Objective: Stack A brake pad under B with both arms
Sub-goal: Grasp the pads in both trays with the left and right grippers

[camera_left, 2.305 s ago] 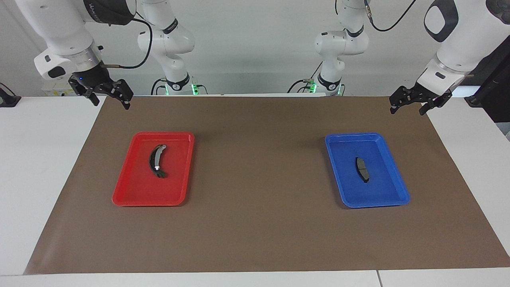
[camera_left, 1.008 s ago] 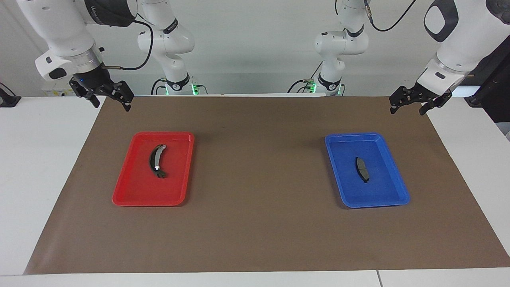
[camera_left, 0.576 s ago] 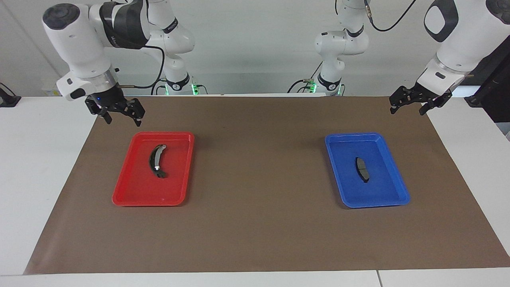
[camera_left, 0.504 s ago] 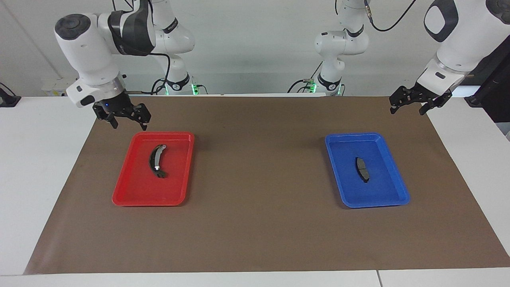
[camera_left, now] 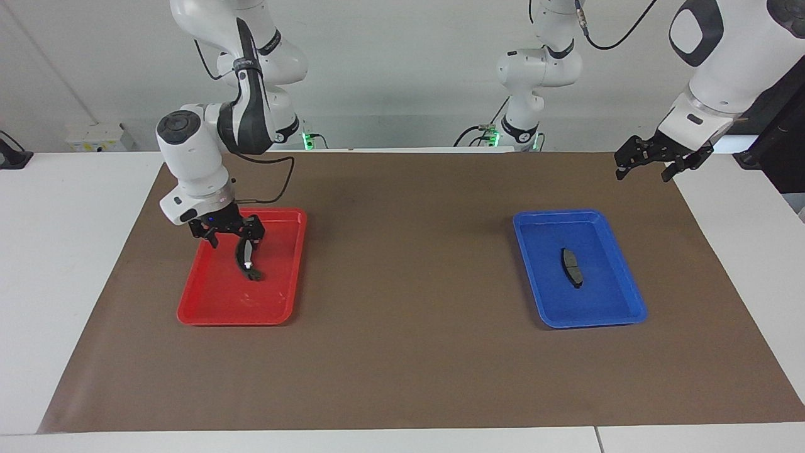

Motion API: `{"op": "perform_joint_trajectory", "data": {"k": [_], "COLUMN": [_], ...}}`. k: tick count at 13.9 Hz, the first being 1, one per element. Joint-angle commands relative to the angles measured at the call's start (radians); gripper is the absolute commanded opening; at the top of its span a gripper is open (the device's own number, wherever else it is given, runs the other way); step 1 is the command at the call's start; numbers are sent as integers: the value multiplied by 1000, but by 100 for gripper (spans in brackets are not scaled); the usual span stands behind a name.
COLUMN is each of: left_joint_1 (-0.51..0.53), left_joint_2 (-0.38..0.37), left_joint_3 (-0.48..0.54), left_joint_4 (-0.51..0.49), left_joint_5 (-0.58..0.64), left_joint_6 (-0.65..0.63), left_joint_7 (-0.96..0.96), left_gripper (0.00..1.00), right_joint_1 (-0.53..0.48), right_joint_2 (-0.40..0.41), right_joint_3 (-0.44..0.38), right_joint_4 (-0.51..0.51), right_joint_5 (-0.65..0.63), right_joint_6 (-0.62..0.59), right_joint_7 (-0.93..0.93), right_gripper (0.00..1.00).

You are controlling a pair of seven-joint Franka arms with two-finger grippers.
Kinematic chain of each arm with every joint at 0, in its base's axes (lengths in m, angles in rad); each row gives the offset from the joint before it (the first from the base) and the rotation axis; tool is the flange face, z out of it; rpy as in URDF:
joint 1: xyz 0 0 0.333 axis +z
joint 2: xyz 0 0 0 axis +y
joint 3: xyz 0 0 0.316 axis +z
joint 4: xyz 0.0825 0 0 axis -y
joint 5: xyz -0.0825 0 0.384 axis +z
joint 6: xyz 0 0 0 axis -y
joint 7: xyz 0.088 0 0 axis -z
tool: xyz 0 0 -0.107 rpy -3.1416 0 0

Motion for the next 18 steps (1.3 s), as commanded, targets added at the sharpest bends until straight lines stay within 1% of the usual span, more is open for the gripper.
{"op": "perform_joint_trajectory", "data": {"k": [1, 3, 5, 8, 9, 10, 11, 12, 13, 15, 16, 17, 18], "left_joint_1": [4, 4, -11, -13, -14, -27, -37, -38, -36, -36, -37, -38, -41], "left_joint_2": [-8, -8, -8, -11, -36, -69, -120, -157, -168, -137, -107, -90, -56], "left_joint_3": [-1, -1, -3, -4, -12, -13, -12, -12, -13, -13, -13, -13, -13], "left_joint_4": [-9, -9, -9, -19, -76, -166, -285, -379, -454, -521, -562, -607, -651], "left_joint_5": [-15, -15, -15, -15, -15, -15, -15, -15, -15, -15, -15, -15, -15], "left_joint_6": [-8, -6, -9, -2, 65, 178, 302, 395, 459, 542, 617, 697, 792], "left_joint_7": [11, 5, 10, 5, 7, 10, 8, 7, 7, 4, 4, -5, -40], "left_gripper": [100, 100, 100, 100, 99, 99, 99, 99, 99, 99, 99, 99, 99], "right_joint_1": [-40, -61, -61, -51, -48, -43, -43, -41, -34, -31, -31, -31, -29], "right_joint_2": [4, 35, 40, 87, 87, 87, 87, 87, 87, 86, 86, 84, 83], "right_joint_3": [5, 5, 5, 7, 7, 7, 7, 7, 7, 7, 5, 5, 5], "right_joint_4": [-86, -93, -95, -96, -95, -95, -95, -95, -95, -106, -107, -109, -113], "right_joint_5": [9, 11, 37, 87, 89, 89, 89, 89, 91, 91, 91, 91, 91], "right_joint_6": [98, 115, 121, 153, 153, 153, 156, 157, 157, 157, 157, 157, 157], "right_joint_7": [-82, -141, -143, -178, -185, -189, -193, -196, -198, -234, -253, -261, -261], "right_gripper": [100, 100, 100, 100, 100, 100, 100, 100, 100, 95, 90, 82, 75]}}
